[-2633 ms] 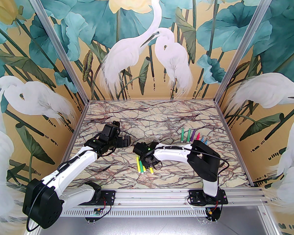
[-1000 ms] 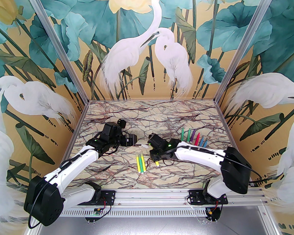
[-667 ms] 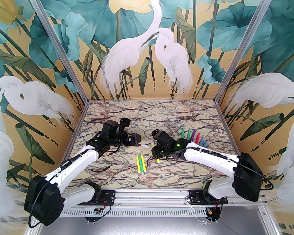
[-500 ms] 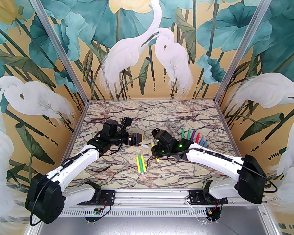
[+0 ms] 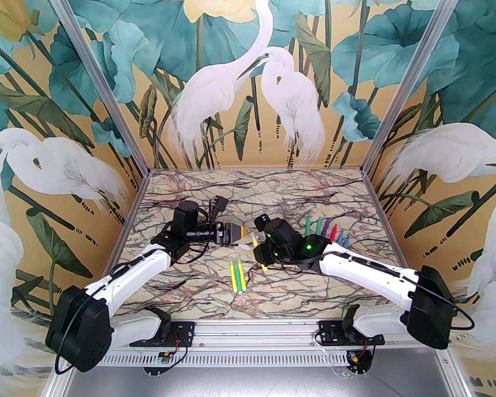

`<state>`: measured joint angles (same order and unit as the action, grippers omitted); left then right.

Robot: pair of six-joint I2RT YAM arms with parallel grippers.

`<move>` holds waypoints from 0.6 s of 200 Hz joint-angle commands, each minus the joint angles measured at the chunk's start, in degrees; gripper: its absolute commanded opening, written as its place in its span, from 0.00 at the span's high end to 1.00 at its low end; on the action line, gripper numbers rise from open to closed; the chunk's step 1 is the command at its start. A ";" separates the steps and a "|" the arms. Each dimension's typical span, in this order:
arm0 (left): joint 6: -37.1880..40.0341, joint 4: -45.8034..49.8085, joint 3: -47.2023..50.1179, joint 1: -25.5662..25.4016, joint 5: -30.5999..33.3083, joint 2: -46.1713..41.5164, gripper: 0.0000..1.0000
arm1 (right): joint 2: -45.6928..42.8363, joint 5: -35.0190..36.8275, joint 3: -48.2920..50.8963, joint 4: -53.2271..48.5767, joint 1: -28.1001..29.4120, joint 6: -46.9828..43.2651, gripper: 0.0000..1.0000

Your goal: Open the pen caps

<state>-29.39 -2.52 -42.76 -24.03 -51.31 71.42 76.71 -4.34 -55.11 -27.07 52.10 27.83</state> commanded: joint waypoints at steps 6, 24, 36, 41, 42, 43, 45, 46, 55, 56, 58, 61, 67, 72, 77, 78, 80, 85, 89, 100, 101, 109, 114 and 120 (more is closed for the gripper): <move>-1.97 -4.13 0.76 -0.14 -3.32 1.65 0.19 | -2.17 -1.58 -1.49 2.64 -0.20 -1.28 0.78; -2.77 -5.29 0.66 -0.15 -3.95 2.14 0.21 | -2.59 -2.21 -1.60 3.45 -0.20 -1.46 0.78; -3.26 -6.22 0.66 -0.26 -4.65 2.21 0.24 | -2.76 -2.38 -1.62 3.80 -0.20 -1.60 0.77; -3.38 -6.37 0.66 -0.24 -4.88 2.23 0.24 | -2.82 -2.51 -1.71 3.78 -0.23 -1.64 0.78; -3.39 -6.41 0.66 -0.23 -4.95 2.23 0.24 | -2.86 -2.56 -1.72 3.73 -0.17 -1.67 0.78; -3.44 -6.51 0.66 -0.23 -4.99 2.19 0.24 | -2.86 -2.56 -1.72 3.73 -0.17 -1.67 0.78; -3.47 -6.59 0.66 -0.23 -5.02 2.18 0.24 | -2.88 -2.53 -1.83 3.77 -0.16 -1.65 0.78; -3.48 -6.60 0.66 -0.23 -5.07 2.21 0.24 | -2.88 -2.57 -1.84 3.77 -0.16 -1.69 0.77; -3.49 -6.70 0.66 -0.23 -5.27 2.24 0.25 | -2.82 -2.67 -1.99 3.78 -0.15 -1.87 0.77; -3.49 -6.70 0.66 -0.23 -5.28 2.28 0.26 | -2.80 -2.64 -2.00 3.78 -0.20 -1.89 0.77; -3.53 -6.79 0.66 -0.27 -5.42 2.29 0.26 | -2.73 -2.68 -2.06 3.78 -0.16 -1.84 0.77; -3.54 -6.85 0.66 -0.23 -5.55 2.32 0.26 | -2.72 -2.75 -2.14 3.78 -0.20 -1.90 0.77; -3.49 -6.95 0.66 -0.23 -6.00 2.49 0.27 | -2.63 -2.85 -2.32 3.70 -0.17 -1.97 0.77; -3.55 -6.97 0.66 -0.23 -6.28 2.65 0.27 | -2.53 -2.90 -2.52 3.61 -0.20 -1.99 0.77; -3.53 -7.10 0.66 -0.23 -6.49 2.80 0.28 | -2.44 -3.00 -2.68 3.61 -0.15 -2.04 0.77; -3.55 -7.12 0.66 -0.23 -6.55 2.78 0.28 | -2.40 -3.07 -2.70 3.65 -0.15 -2.06 0.77; -3.57 -7.23 0.66 -0.23 -6.57 2.79 0.28 | -2.36 -3.07 -2.78 3.61 -0.15 -2.03 0.77; -3.66 -7.38 0.75 -0.23 -6.65 2.93 0.28 | -2.35 -3.26 -2.95 3.61 -0.15 -2.15 0.77; -3.66 -7.44 0.75 -0.23 -6.68 3.02 0.29 | -2.32 -3.37 -2.98 3.67 -0.15 -2.09 0.77; -3.79 -7.58 0.75 -0.23 -6.85 3.34 0.30 | -2.26 -3.51 -3.24 3.77 -0.15 -2.23 0.77; -3.86 -7.62 0.75 -0.23 -6.91 3.40 0.31 | -2.26 -3.50 -3.24 3.77 -0.15 -2.24 0.77; -4.03 -7.98 0.75 -0.34 -7.22 3.68 0.32 | -2.33 -3.60 -3.38 3.77 -0.16 -2.26 0.77; -4.21 -8.31 0.67 -0.31 -7.41 3.85 0.33 | -2.35 -3.69 -3.47 3.78 -0.15 -2.32 0.77; -4.34 -8.48 0.66 -0.31 -7.55 4.05 0.34 | -2.35 -3.84 -3.57 3.78 -0.15 -2.35 0.77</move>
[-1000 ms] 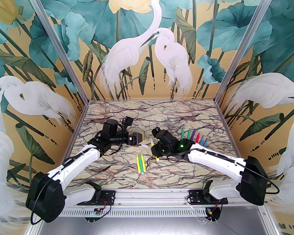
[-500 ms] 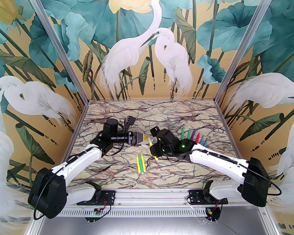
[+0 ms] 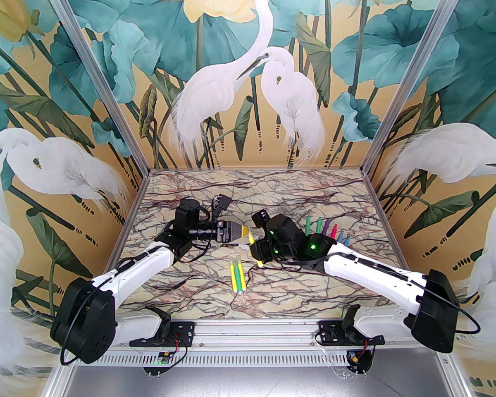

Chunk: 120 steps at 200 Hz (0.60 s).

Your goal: Open the pen caps

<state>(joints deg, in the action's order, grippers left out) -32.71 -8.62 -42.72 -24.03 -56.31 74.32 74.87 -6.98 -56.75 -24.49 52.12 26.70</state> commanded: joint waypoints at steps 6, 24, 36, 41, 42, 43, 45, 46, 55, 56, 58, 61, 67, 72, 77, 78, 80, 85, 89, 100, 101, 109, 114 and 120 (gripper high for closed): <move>-1.13 -2.62 0.53 -0.31 -2.62 1.38 0.35 | -0.58 -1.28 -1.87 1.29 -0.17 -1.21 0.77; -1.44 -3.15 0.27 -0.31 -2.95 1.98 0.37 | -0.52 -1.90 -2.05 1.29 -0.13 -1.32 0.77; -1.80 -3.65 0.01 -0.40 -3.30 2.53 0.41 | -0.40 -2.10 -2.22 1.20 -0.17 -1.31 0.77; -1.96 -3.84 -0.08 -0.43 -3.40 2.65 0.43 | -0.43 -2.12 -2.31 1.12 -0.24 -1.39 0.77; -1.99 -3.89 -0.13 -0.42 -3.42 2.66 0.43 | -0.38 -2.09 -2.31 1.12 -0.21 -1.39 0.77; -2.00 -3.92 -0.15 -0.45 -3.44 2.71 0.43 | -0.36 -2.08 -2.31 1.11 -0.23 -1.43 0.77; -2.01 -3.96 -0.17 -0.41 -3.51 2.74 0.44 | -0.35 -2.07 -2.38 1.07 -0.19 -1.40 0.77; -2.01 -4.00 -0.21 -0.41 -3.53 2.75 0.45 | -0.34 -2.07 -2.34 1.05 -0.18 -1.39 0.77; -2.10 -4.19 -0.34 -0.48 -3.70 2.84 0.48 | -0.25 -2.07 -2.44 1.02 -0.17 -1.47 0.77; -2.10 -4.20 -0.39 -0.53 -3.66 2.84 0.48 | -0.25 -2.12 -2.46 1.02 -0.17 -1.47 0.77; -2.10 -4.14 -0.42 -0.52 -3.68 2.84 0.48 | -0.21 -2.08 -2.44 1.02 -0.17 -1.54 0.77; -2.07 -4.12 -0.43 -0.49 -3.78 2.92 0.49 | -0.17 -2.15 -2.48 1.02 -0.24 -1.60 0.77; -2.12 -4.13 -0.50 -0.64 -3.72 2.93 0.50 | -0.09 -2.19 -2.57 1.10 -0.18 -1.56 0.77; -2.14 -4.15 -0.59 -0.58 -3.79 3.06 0.51 | -0.08 -2.18 -2.68 1.11 -0.18 -1.64 0.77; -2.14 -4.21 -0.61 -0.66 -3.89 3.14 0.52 | 0.01 -2.17 -2.74 1.18 -0.18 -1.65 0.77; -2.12 -4.16 -0.61 -0.66 -3.93 3.17 0.52 | 0.01 -2.21 -2.70 1.19 -0.18 -1.65 0.77; -2.10 -4.18 -0.68 -0.67 -3.97 3.23 0.53 | 0.12 -2.17 -2.74 1.20 -0.18 -1.65 0.77; -2.10 -4.14 -0.70 -0.67 -4.11 3.35 0.53 | 0.10 -2.20 -2.75 1.25 -0.17 -1.65 0.77; -2.12 -4.12 -0.68 -0.69 -4.17 3.43 0.53 | 0.18 -2.21 -2.83 1.29 -0.17 -1.68 0.77; -2.04 -4.26 -0.69 -0.76 -4.16 3.79 0.54 | 0.43 -2.40 -3.14 1.29 -0.22 -1.74 0.77; -2.02 -4.28 -0.69 -0.76 -4.16 3.80 0.54 | 0.44 -2.37 -3.16 1.29 -0.24 -1.74 0.77; -2.01 -4.36 -0.70 -0.78 -4.07 4.04 0.54 | 0.66 -2.67 -3.36 1.29 -0.17 -1.84 0.77; -2.01 -4.40 -0.69 -0.79 -4.07 4.17 0.55 | 0.76 -2.77 -3.52 1.20 -0.18 -1.84 0.77; -2.09 -4.62 -0.70 -0.75 -4.08 4.31 0.55 | 0.95 -2.93 -3.74 1.20 -0.17 -1.83 0.77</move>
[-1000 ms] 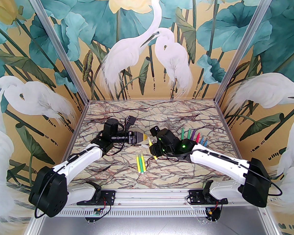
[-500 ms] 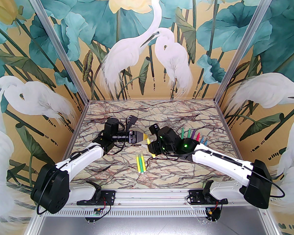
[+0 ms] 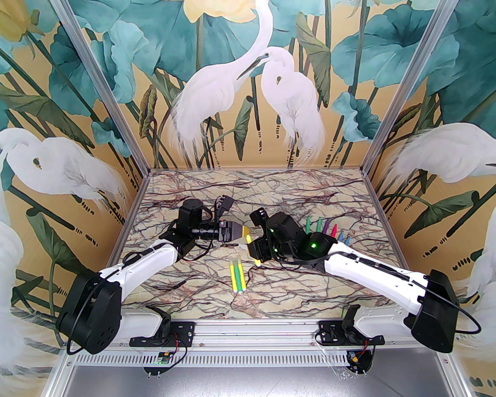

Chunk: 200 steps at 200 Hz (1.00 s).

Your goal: Open the pen caps

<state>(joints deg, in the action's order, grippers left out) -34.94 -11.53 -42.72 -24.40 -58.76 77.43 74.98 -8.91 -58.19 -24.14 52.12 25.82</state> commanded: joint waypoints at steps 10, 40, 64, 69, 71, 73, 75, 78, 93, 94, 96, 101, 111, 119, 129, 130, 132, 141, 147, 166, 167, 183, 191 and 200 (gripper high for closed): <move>-0.02 -1.96 -0.70 -0.38 -1.62 1.27 0.56 | 1.12 -1.13 -2.40 0.79 -0.17 -1.03 0.77; -0.10 -2.53 -0.79 -0.42 -1.28 1.40 0.59 | 1.82 -1.73 -2.61 0.89 -0.17 -1.08 0.77; 0.05 -2.58 -0.91 -0.38 -0.57 1.39 0.61 | 2.34 -1.99 -2.63 0.68 -0.18 -1.04 0.77; 0.10 -2.58 -0.95 -0.39 -0.41 1.41 0.62 | 2.36 -2.04 -2.66 0.63 -0.17 -1.04 0.77; 0.06 -2.57 -1.03 -0.45 -0.44 1.41 0.62 | 2.41 -2.13 -2.66 0.60 -0.17 -0.99 0.77; 0.07 -2.61 -1.04 -0.40 -0.38 1.37 0.62 | 2.45 -2.16 -2.63 0.51 -0.17 -1.00 0.77; 0.07 -2.62 -1.05 -0.39 -0.32 1.40 0.63 | 2.49 -2.17 -2.67 0.50 -0.17 -1.02 0.77; 0.05 -2.54 -1.12 -0.40 -0.23 1.41 0.63 | 2.46 -2.17 -2.64 0.50 -0.19 -1.04 0.77; 0.05 -2.54 -1.12 -0.39 -0.05 1.43 0.66 | 2.39 -2.00 -2.45 0.43 -0.17 -0.95 0.77; 0.05 -2.53 -1.13 -0.39 -0.04 1.47 0.66 | 2.38 -2.00 -2.45 0.42 -0.17 -0.95 0.77; 0.05 -2.60 -1.20 -0.45 -0.04 1.47 0.66 | 2.37 -2.06 -2.41 0.41 -0.17 -0.95 0.77; 0.05 -2.58 -1.20 -0.47 0.04 1.49 0.66 | 2.32 -2.00 -2.37 0.45 -0.17 -0.95 0.77; 0.05 -2.53 -1.22 -0.38 0.21 1.49 0.67 | 2.28 -2.07 -2.36 0.41 -0.17 -0.96 0.77; 0.06 -2.53 -1.23 -0.39 0.31 1.43 0.68 | 2.36 -2.00 -2.36 0.40 -0.17 -1.04 0.77; 0.13 -2.45 -1.23 -0.38 0.56 1.50 0.68 | 2.45 -2.01 -2.32 0.32 -0.22 -1.04 0.77; 0.13 -2.49 -1.23 -0.38 0.57 1.54 0.68 | 2.45 -2.01 -2.32 0.32 -0.22 -1.04 0.77; 0.13 -2.52 -1.23 -0.38 0.66 1.57 0.68 | 2.45 -2.04 -2.29 0.32 -0.19 -1.04 0.77; 0.20 -2.48 -1.23 -0.38 0.74 1.63 0.69 | 2.53 -2.13 -2.19 0.32 -0.18 -1.04 0.77; 0.18 -2.45 -1.29 -0.40 0.76 1.72 0.70 | 2.62 -2.15 -2.12 0.28 -0.18 -1.04 0.77; 0.13 -2.49 -1.56 -0.41 0.93 1.80 0.73 | 2.72 -2.12 -1.88 0.30 -0.19 -0.95 0.77; 0.13 -2.51 -1.57 -0.40 0.93 1.82 0.73 | 2.67 -2.10 -1.81 0.36 -0.18 -0.99 0.77; 0.11 -2.37 -1.82 -0.43 1.02 1.96 0.75 | 2.67 -2.14 -1.74 0.50 -0.19 -0.99 0.77; 0.10 -2.44 -1.87 -0.40 1.02 2.02 0.76 | 2.63 -2.07 -1.66 0.52 -0.17 -0.95 0.77; 0.08 -2.31 -1.97 -0.44 1.02 1.98 0.77 | 2.61 -1.92 -1.66 0.59 -0.17 -0.95 0.77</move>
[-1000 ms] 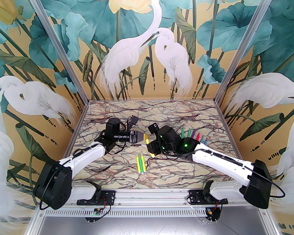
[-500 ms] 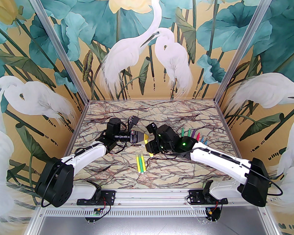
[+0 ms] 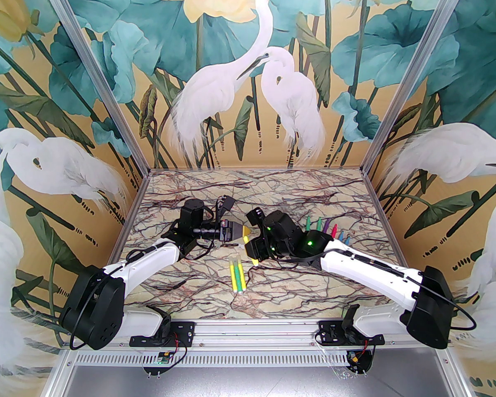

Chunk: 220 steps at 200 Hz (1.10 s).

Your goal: Open the pen caps

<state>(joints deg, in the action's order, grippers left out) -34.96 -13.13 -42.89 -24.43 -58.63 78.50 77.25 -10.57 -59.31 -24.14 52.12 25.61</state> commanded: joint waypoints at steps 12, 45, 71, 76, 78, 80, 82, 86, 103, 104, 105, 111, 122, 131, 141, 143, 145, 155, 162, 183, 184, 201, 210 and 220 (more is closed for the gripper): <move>0.07 -0.59 -2.01 -0.36 0.89 0.93 0.79 | 0.35 -0.11 -0.51 0.68 -0.17 -0.81 0.76; 0.02 0.02 -2.28 -0.39 0.80 0.72 0.86 | 0.18 0.20 0.16 1.35 -0.17 -0.73 0.71; -0.19 0.34 -2.28 -0.42 0.79 0.51 0.88 | 0.00 0.71 0.67 2.02 -0.17 -0.65 0.63; -0.28 0.32 -2.28 -0.37 0.72 0.45 0.89 | 0.00 0.75 0.84 2.20 -0.17 -0.69 0.62; -0.35 0.30 -2.28 -0.39 0.69 0.43 0.89 | -0.06 0.73 0.83 2.24 -0.24 -0.66 0.61; -0.37 0.34 -2.33 -0.37 0.64 0.38 0.89 | -0.08 0.77 0.88 2.36 -0.21 -0.65 0.61; -0.44 0.35 -2.36 -0.43 0.63 0.39 0.89 | -0.08 0.85 0.87 2.41 -0.18 -0.65 0.60; -0.50 0.35 -2.35 -0.40 0.54 0.42 0.89 | -0.09 0.81 0.96 2.57 -0.15 -0.67 0.60; -1.02 0.12 -2.54 -0.36 -0.14 0.41 0.89 | 0.09 0.90 1.12 3.17 -0.17 -0.73 0.59; -1.05 0.12 -2.50 -0.36 -0.20 0.42 0.89 | 0.09 0.86 1.12 3.20 -0.22 -0.73 0.59; -1.06 0.08 -2.48 -0.36 -0.27 0.47 0.90 | 0.13 0.83 1.08 3.21 -0.24 -0.73 0.59; -1.35 -0.08 -2.50 -0.40 -0.42 0.50 0.90 | 0.18 0.83 1.12 3.38 -0.18 -0.73 0.59; -1.90 -0.71 -2.55 -0.36 -0.99 0.41 0.90 | 0.44 0.79 1.06 3.79 -0.16 -0.73 0.59; -2.41 -1.31 -2.46 -0.45 -1.38 0.50 0.90 | 0.66 0.61 1.15 4.06 -0.17 -0.76 0.59; -3.06 -2.35 -2.33 -0.38 -1.84 0.51 0.90 | 0.87 0.45 1.10 4.34 -0.18 -0.71 0.60; -3.17 -2.50 -2.29 -0.36 -1.93 0.51 0.90 | 0.88 0.46 1.12 4.32 -0.17 -0.66 0.60; -3.29 -2.73 -2.28 -0.38 -1.99 0.47 0.90 | 0.92 0.42 1.12 4.40 -0.17 -0.67 0.60; -3.79 -3.51 -2.20 -0.37 -2.28 0.45 0.90 | 1.04 0.17 1.04 4.61 -0.17 -0.68 0.60; -4.20 -4.18 -2.11 -0.43 -2.41 0.59 0.90 | 1.13 0.11 1.02 4.71 -0.17 -0.64 0.60; -5.44 -6.03 -1.92 -0.36 -2.72 0.80 0.90 | 1.19 -0.07 0.89 4.72 -0.20 -0.82 0.61; -5.50 -6.07 -1.93 -0.36 -2.76 0.83 0.90 | 1.21 -0.11 0.87 4.72 -0.19 -0.82 0.61; -6.24 -7.20 -1.71 -0.36 -2.73 1.11 0.90 | 1.24 -0.07 0.85 4.63 -0.16 -0.91 0.62; -6.35 -7.27 -1.75 -0.37 -2.73 1.13 0.91 | 1.15 -0.15 0.86 4.63 -0.17 -0.99 0.63; -6.52 -7.57 -1.84 -0.36 -2.71 1.25 0.91 | 1.10 -0.16 0.90 4.55 -0.22 -1.01 0.64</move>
<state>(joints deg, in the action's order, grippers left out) -39.94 -17.89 -43.59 -24.47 -59.42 78.87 77.95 -10.41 -58.87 -20.67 52.10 25.19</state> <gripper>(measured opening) 0.174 0.367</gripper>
